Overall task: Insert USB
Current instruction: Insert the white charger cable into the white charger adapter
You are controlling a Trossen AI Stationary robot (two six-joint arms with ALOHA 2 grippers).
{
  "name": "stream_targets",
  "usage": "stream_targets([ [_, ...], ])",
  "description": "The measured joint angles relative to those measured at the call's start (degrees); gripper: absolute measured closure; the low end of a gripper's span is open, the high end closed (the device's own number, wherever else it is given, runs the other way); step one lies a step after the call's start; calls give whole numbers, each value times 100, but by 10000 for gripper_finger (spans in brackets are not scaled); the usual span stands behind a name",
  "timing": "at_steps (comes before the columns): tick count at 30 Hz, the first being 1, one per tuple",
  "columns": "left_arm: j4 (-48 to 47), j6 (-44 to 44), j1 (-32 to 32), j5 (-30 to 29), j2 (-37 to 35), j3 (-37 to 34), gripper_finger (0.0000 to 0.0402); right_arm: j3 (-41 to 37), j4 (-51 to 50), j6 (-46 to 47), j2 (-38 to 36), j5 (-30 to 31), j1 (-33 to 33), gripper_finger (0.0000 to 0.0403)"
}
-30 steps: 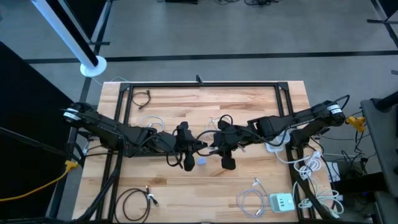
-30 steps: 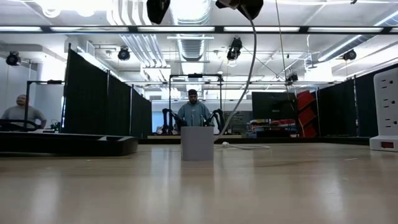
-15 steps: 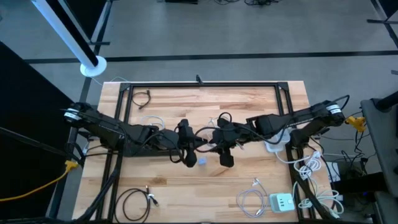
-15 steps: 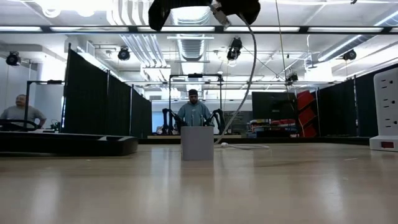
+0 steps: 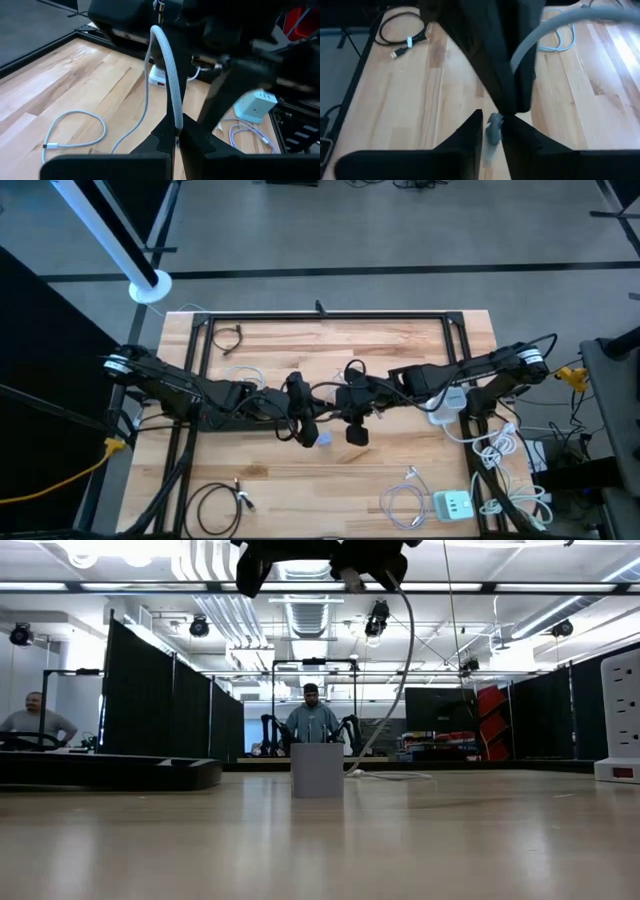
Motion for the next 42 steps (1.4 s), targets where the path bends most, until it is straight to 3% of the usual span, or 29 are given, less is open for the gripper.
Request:
stream_targets([
  [3,-38,4,2,-17,0,0,401,0,-12,118,0,-11,-38,396],
  [10,-89,295,2,14,-2,2,388,0,-13,335,0,-103,-69,400],
  [14,-202,533,-32,123,-127,0,348,0,-3,395,-37,-34,-73,401],
  [22,-695,610,-319,884,-328,-2,255,2,-419,356,-378,208,-111,402],
  [26,-744,500,-387,804,169,-42,237,2,-507,367,-666,441,-95,402],
  [34,-909,-45,-385,1299,1313,202,251,7,-721,705,-1089,589,-95,402],
  [42,-2042,-95,-382,1377,1338,425,196,4,-1265,853,-1158,632,-59,402],
])
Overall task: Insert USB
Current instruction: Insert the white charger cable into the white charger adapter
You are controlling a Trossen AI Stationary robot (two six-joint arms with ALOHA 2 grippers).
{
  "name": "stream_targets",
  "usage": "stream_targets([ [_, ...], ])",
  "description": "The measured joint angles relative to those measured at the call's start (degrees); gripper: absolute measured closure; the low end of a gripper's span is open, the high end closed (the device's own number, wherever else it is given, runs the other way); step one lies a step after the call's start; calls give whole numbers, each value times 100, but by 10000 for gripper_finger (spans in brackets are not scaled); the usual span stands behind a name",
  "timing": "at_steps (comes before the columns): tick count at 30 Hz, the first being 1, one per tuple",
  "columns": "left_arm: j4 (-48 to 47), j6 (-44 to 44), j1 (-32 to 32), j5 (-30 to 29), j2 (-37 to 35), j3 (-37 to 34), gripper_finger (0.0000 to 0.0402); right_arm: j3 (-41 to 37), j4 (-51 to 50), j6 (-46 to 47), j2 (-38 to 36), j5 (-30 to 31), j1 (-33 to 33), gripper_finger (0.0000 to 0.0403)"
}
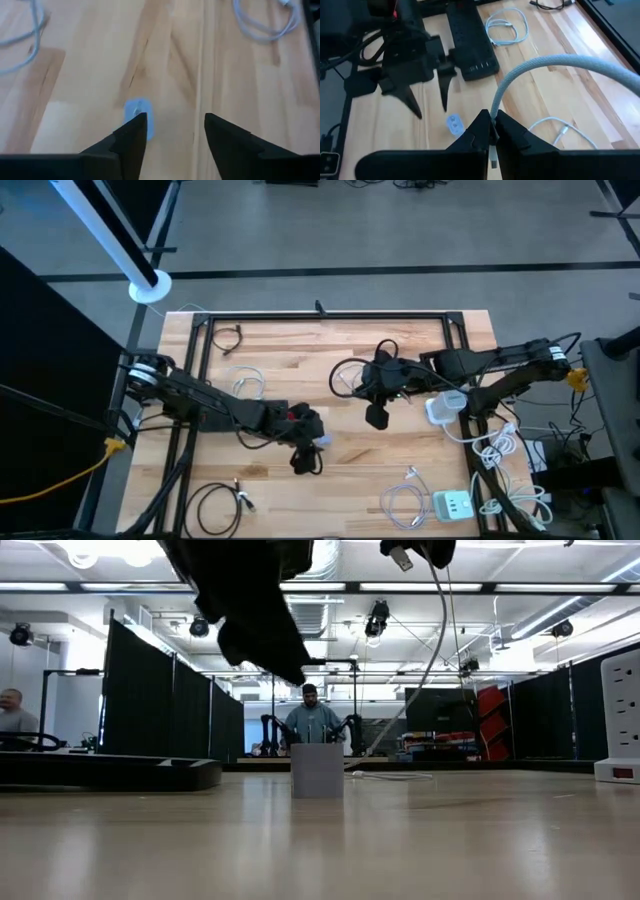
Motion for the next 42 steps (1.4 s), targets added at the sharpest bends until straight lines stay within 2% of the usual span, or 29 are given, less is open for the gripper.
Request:
stream_targets([
  [6,30,46,73,-96,282,-68,154,0,2,78,2,443,315,402],
  [10,281,-20,118,-195,605,-71,139,0,-25,511,0,629,695,402],
  [17,444,-9,141,-592,937,-71,135,0,-49,1183,11,1157,1374,402],
  [24,1355,173,149,-558,1336,-62,142,0,-54,1594,15,1352,1630,402],
  [27,1005,11,147,-507,1464,-76,157,0,-61,1652,17,1373,1663,402],
  [30,759,-93,147,-484,1394,-69,191,0,-100,1696,17,1372,1675,402],
  [36,892,-203,146,-521,1384,-71,292,-2,-185,1680,24,1371,1679,402],
  [42,1190,-381,62,-621,976,-83,286,-7,137,1522,-104,1373,1678,402],
])
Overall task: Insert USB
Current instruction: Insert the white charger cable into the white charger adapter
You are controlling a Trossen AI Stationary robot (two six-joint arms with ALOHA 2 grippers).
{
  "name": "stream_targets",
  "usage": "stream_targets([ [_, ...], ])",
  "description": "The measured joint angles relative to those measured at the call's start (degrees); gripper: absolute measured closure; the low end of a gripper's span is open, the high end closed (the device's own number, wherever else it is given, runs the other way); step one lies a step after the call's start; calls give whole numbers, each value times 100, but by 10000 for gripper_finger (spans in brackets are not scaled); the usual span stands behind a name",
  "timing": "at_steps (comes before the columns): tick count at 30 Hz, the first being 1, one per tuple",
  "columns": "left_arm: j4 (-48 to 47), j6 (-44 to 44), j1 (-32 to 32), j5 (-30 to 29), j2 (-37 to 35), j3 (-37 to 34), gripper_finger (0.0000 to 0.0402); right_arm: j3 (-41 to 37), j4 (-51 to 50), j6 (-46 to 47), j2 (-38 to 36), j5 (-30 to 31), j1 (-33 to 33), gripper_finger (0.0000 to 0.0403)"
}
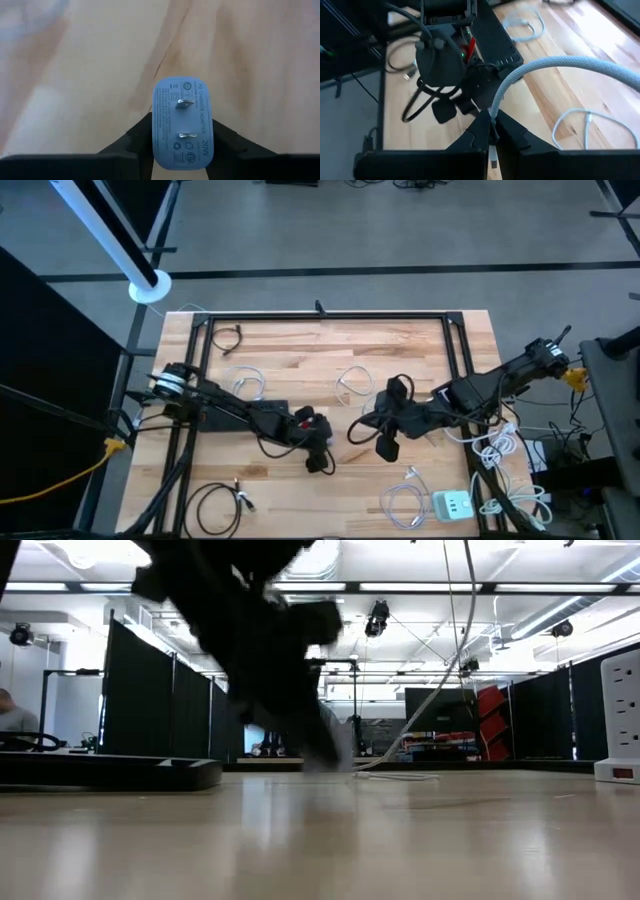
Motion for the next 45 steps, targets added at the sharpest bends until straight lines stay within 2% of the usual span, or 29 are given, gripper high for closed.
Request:
stream_targets([
  [7,326,186,-134,-763,-1436,7,286,-3,290,-379,-474,93,65,402],
  [11,1006,689,-202,-1501,-2480,8,286,-3,1476,-1253,-824,109,65,402],
  [14,1799,1294,-166,-1548,-3092,10,286,4,2578,-2358,-1002,89,63,402],
  [16,2091,1362,-74,-1506,-3434,12,286,4,3134,-3181,-1077,68,10,402],
  [18,2232,1126,70,-1313,-3708,12,286,4,3522,-3966,-1142,19,-101,402],
  [21,2455,329,377,-859,-3974,12,286,4,3886,-4886,-1209,-212,-401,402],
  [24,3026,-306,743,-137,-4095,12,286,4,4035,-5532,-1194,-830,-829,402],
  [26,3452,-870,968,102,-4082,12,286,4,4087,-5899,-1147,-1387,-1119,402],
  [30,3999,-1647,1336,167,-3922,12,286,3,4319,-6633,-1013,-2396,-1630,402],
  [34,4187,-1981,1521,173,-3697,12,286,2,4840,-6944,-914,-2974,-2044,402],
  [37,4615,-1935,1540,324,-3468,12,286,2,5191,-6977,-890,-3422,-2322,402],
  [40,5042,-1456,1538,574,-3298,54,286,2,5420,-6807,-890,-3793,-2543,402],
  [45,5085,-222,1538,1230,-3220,127,286,2,5822,-5618,-922,-3847,-2730,402],
])
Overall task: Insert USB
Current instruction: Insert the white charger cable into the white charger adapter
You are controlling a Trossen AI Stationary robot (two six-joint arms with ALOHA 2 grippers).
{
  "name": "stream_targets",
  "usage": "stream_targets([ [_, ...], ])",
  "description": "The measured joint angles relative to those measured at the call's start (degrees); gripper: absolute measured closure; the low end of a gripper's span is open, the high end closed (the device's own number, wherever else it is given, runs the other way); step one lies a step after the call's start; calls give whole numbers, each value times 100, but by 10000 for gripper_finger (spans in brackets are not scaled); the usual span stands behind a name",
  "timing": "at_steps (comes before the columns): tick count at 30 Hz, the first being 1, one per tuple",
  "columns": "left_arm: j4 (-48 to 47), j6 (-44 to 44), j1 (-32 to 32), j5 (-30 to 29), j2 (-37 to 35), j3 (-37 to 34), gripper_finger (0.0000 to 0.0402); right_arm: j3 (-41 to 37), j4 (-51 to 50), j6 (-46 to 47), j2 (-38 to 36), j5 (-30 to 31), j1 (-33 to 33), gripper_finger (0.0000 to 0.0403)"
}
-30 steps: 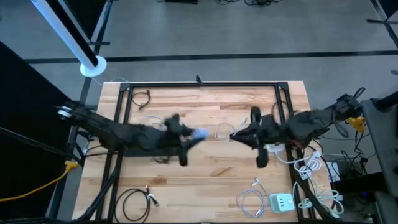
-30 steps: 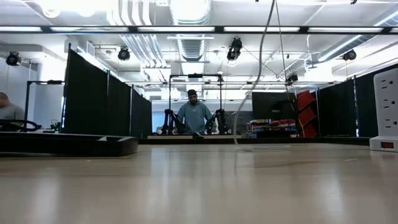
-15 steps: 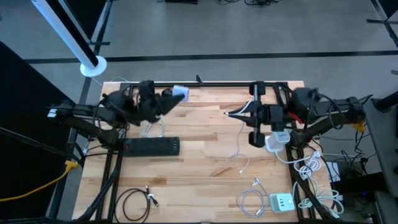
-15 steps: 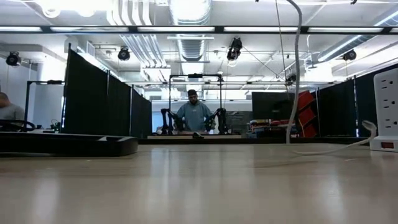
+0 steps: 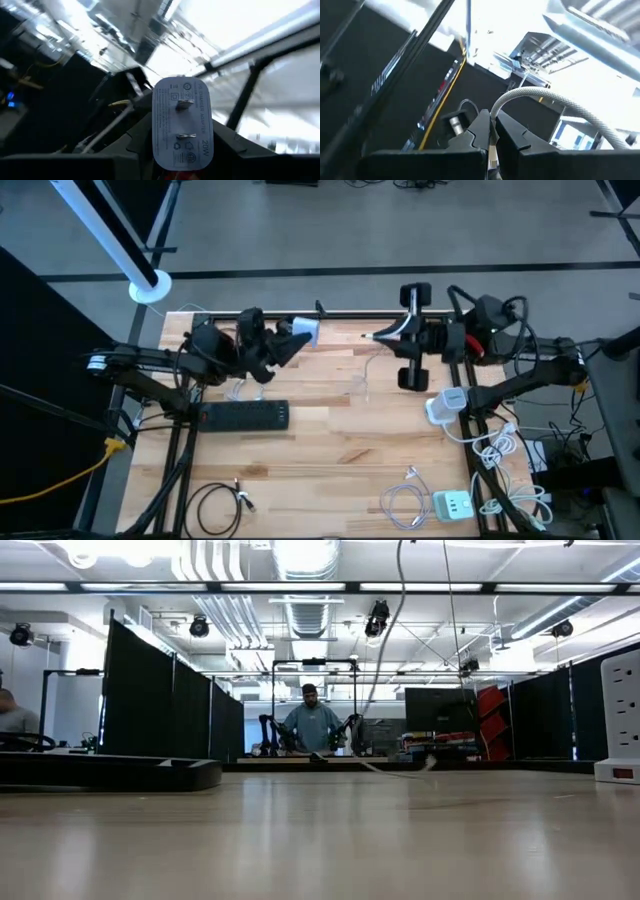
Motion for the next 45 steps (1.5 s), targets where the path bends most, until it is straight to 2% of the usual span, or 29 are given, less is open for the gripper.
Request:
stream_targets([
  [8,-49,1416,7,863,-29,1,286,0,753,1549,-12,48,-14,402],
  [12,-170,2294,4,1204,-36,1,286,0,843,2025,-12,183,-12,402],
  [15,-302,2991,4,1207,-86,1,286,0,1040,3048,-11,261,-12,402],
  [18,-842,4076,7,1192,-212,3,286,1,1372,4322,-14,757,-8,402],
  [20,-1271,4981,1,1081,-281,3,286,3,1432,4899,-21,1129,17,402],
  [24,-1758,6542,-92,443,-379,3,286,3,1242,5613,47,1810,28,402],
  [27,-1844,7745,-202,-152,-497,3,286,2,1187,5893,172,2037,26,402],
  [29,-1750,8249,-256,-655,-571,3,286,2,1198,5964,267,2113,25,402],
  [31,-1665,8422,-262,-757,-656,3,286,2,1220,5914,373,2277,30,402],
  [35,-1447,8446,-255,-396,-932,3,286,1,1376,5882,714,2530,30,402],
  [39,-1420,8455,-211,-12,-1165,12,286,0,2436,6115,1285,2599,27,402],
  [42,-1418,8316,-140,22,-1284,12,286,2,3355,6892,1749,2242,-138,402],
  [45,-1373,8137,-141,26,-1391,12,286,13,3790,7580,2025,1733,-430,402],
])
